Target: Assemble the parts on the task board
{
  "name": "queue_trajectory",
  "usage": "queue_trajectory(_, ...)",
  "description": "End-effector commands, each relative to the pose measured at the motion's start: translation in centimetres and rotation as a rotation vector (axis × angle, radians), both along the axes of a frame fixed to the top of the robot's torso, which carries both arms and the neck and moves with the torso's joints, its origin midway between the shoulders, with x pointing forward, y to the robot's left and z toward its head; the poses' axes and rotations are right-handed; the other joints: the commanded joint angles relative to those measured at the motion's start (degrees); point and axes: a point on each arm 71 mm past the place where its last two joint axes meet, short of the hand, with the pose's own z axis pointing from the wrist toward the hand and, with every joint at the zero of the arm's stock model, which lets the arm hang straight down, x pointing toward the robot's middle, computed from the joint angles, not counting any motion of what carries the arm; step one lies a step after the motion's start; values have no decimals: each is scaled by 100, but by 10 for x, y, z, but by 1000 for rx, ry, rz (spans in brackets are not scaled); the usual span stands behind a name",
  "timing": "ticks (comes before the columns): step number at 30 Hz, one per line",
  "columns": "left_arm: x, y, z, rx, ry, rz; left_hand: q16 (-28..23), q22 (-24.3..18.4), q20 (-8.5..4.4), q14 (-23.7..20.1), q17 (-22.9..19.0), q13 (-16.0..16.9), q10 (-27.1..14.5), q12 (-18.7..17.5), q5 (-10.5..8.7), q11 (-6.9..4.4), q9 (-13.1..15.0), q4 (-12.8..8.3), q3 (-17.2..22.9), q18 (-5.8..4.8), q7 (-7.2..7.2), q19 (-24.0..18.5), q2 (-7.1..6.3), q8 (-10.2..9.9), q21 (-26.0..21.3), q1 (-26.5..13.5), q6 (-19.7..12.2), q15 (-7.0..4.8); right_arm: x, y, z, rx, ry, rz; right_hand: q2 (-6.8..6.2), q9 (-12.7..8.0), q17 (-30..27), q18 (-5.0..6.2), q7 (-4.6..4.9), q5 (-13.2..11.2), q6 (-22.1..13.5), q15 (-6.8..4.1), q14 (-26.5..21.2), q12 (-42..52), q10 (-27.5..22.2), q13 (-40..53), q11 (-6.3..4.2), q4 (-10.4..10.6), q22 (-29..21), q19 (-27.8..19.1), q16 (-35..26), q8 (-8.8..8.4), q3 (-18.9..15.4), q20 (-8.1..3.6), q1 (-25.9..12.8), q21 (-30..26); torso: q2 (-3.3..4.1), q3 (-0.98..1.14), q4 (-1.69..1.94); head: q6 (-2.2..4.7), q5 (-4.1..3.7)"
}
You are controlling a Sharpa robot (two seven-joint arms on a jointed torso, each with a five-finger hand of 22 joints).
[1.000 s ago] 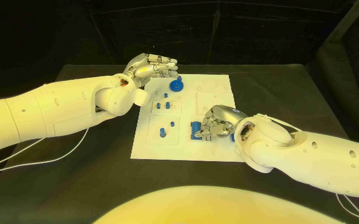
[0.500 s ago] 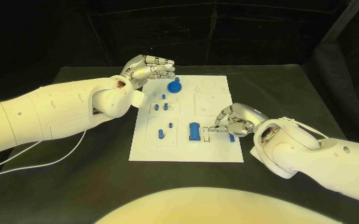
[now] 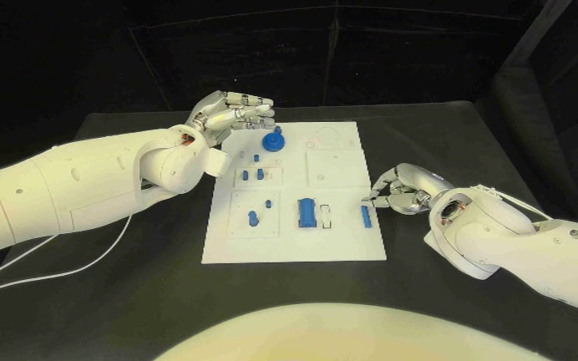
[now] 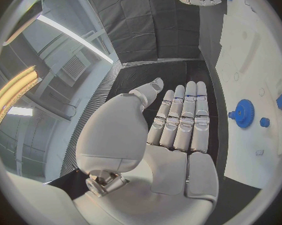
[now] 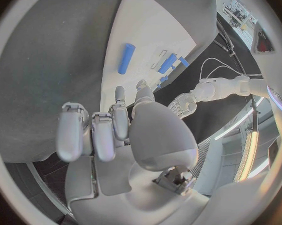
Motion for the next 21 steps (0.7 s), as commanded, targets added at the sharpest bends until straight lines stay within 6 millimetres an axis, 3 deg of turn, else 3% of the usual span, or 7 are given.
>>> queue_trajectory(1,0,-2,1,-11,-4,-11,-32,-5,11,33,-9,5,-36,7,10,-8,-1,33,0,33,3,43,17,-11,-26,-26,-32,-8,2,-2,-3,-68,7,4,-54,-10,1142,-63,-2,-39,63,9,523,33,16,-801,-19,13,12,25,15,-36,-43,51,-6,1,1,-4,16,1,-28)
queue_trajectory(9,0,-1,0,-10,-2,-11,-32,-5,11,33,-9,5,-36,7,10,-8,-1,33,0,33,3,43,17,-11,-26,-26,-32,-8,3,1,-8,-108,26,24,-84,-4,1162,-68,-13,-101,125,4,528,130,78,-721,-26,23,38,36,31,-49,-85,47,-30,18,1,-2,19,-6,-42)
queue_trajectory(13,0,-1,0,-9,-1,-10,-35,-13,11,35,-11,5,-38,9,10,-8,-1,38,0,33,4,44,23,-10,-26,-30,-33,-8,-3,7,-16,-116,61,52,-133,6,1165,-68,-21,-155,167,0,529,125,75,-722,-32,51,39,36,33,-57,-143,44,-85,18,2,-12,27,-7,-41)
queue_trajectory(21,0,0,-1,-8,0,-8,-38,-19,12,36,-12,5,-39,10,10,-7,-1,44,0,33,4,45,32,-9,-26,-35,-33,-8,-9,15,-25,-115,89,77,-190,20,1169,-67,-31,-175,204,-5,530,116,67,-725,-38,81,37,35,36,-58,-202,40,-144,15,3,-7,21,-6,-51)
